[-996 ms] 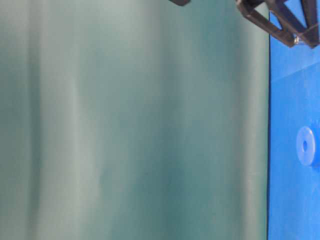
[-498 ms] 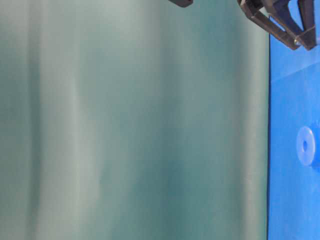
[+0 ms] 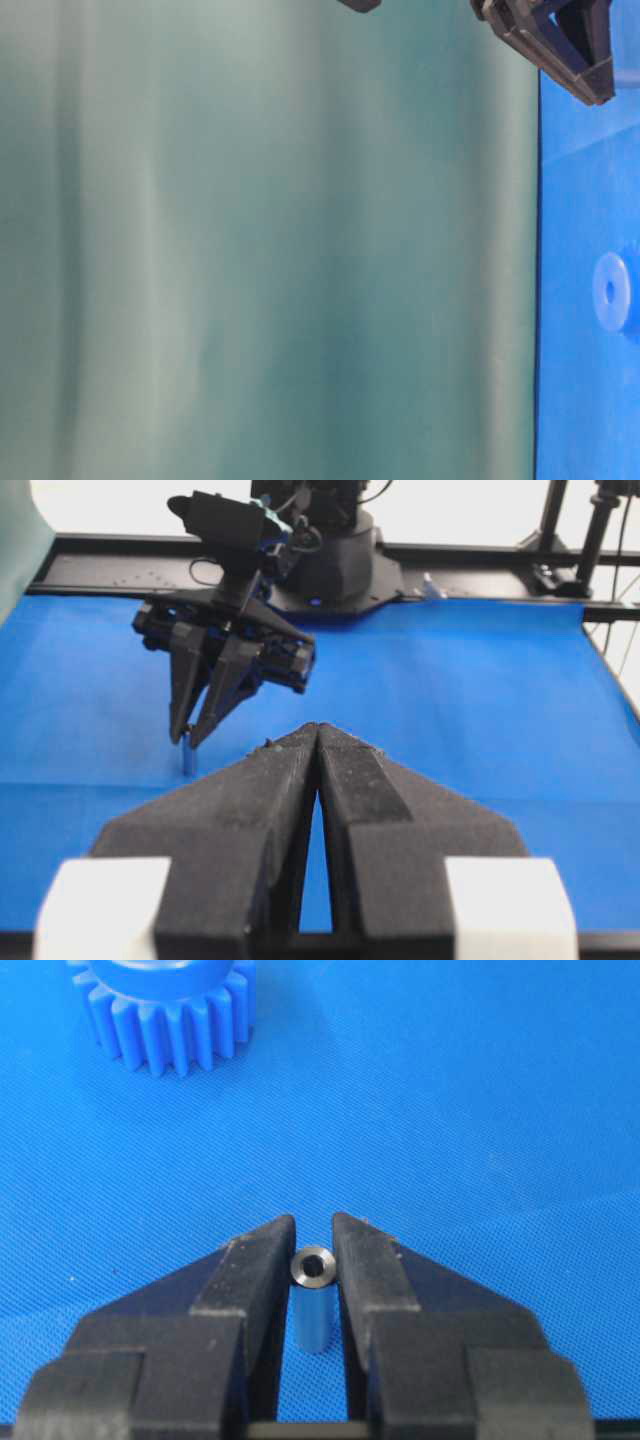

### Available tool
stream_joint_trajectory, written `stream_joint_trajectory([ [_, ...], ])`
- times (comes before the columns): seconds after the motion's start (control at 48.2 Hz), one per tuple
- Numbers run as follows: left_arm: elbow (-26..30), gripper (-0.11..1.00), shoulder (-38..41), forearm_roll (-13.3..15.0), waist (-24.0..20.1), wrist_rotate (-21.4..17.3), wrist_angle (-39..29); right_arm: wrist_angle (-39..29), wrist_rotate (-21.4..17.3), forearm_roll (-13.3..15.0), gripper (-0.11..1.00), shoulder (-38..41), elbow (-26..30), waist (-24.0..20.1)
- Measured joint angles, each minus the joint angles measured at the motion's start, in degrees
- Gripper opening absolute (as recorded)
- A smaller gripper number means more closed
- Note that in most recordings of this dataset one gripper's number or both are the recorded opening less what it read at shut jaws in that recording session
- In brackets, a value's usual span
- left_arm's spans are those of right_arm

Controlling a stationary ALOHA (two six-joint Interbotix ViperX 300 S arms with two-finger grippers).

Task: Insert the shaft placed at a random location into the center hole of the small gear at another random location.
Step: 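Close the right gripper on the shaft and lift it, then carry the shaft left with the right gripper over the blue gear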

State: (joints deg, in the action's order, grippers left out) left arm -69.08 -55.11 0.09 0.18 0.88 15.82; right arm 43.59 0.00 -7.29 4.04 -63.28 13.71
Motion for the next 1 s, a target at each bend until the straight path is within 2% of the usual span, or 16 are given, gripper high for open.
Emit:
stream_joint_trajectory([
  [0.166, 0.00, 0.00, 0.00, 0.00, 0.00, 0.62, 0.00, -3.34, 0.00, 0.00, 0.04, -2.72, 0.00, -0.09],
  [0.519, -0.09, 0.00, -0.09, 0.00, 0.00, 1.23, -0.44, -12.83, 0.09, 0.00, 0.04, -13.62, 0.35, 0.00],
  [0.768, -0.09, 0.00, -0.09, 0.00, 0.00, 1.23, -0.26, -13.36, 0.09, 0.00, 0.04, -13.97, 0.97, -0.09],
  [0.996, -0.09, 0.00, -0.09, 0.00, 0.00, 1.23, -0.44, -13.80, 0.09, 0.00, 0.04, -10.81, 6.33, -1.41],
])
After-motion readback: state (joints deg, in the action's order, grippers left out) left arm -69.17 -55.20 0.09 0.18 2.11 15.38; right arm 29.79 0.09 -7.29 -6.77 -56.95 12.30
